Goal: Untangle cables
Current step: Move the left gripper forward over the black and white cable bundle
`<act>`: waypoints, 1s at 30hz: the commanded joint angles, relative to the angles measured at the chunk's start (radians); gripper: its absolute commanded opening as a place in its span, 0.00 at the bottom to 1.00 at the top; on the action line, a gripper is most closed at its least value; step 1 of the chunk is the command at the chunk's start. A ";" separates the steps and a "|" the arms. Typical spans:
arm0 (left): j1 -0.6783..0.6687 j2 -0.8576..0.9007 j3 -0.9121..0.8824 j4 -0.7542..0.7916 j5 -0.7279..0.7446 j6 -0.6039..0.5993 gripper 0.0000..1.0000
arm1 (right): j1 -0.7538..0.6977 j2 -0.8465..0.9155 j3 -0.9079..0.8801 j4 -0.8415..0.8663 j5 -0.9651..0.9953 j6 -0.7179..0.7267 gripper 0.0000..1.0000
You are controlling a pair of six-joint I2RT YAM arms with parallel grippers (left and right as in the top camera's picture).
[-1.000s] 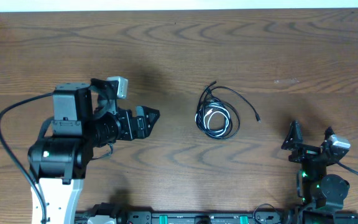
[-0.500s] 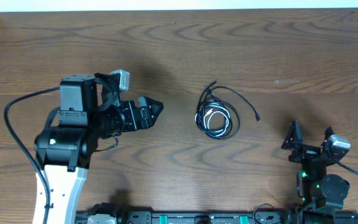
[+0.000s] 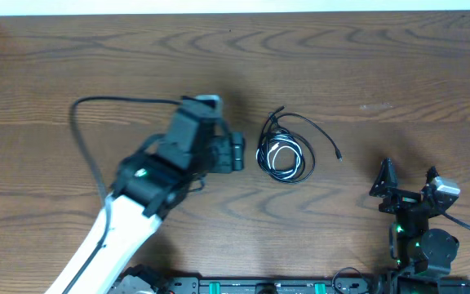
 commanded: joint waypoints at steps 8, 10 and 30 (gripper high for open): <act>-0.064 0.238 0.017 0.083 -0.101 -0.009 0.71 | 0.020 -0.006 -0.002 -0.004 0.011 -0.010 0.99; -0.064 0.280 0.017 0.094 -0.092 -0.009 0.71 | 0.020 -0.006 -0.002 -0.004 0.011 -0.010 0.99; -0.114 0.537 0.016 0.271 -0.087 -0.008 0.68 | 0.020 -0.006 -0.002 -0.004 0.011 -0.010 0.99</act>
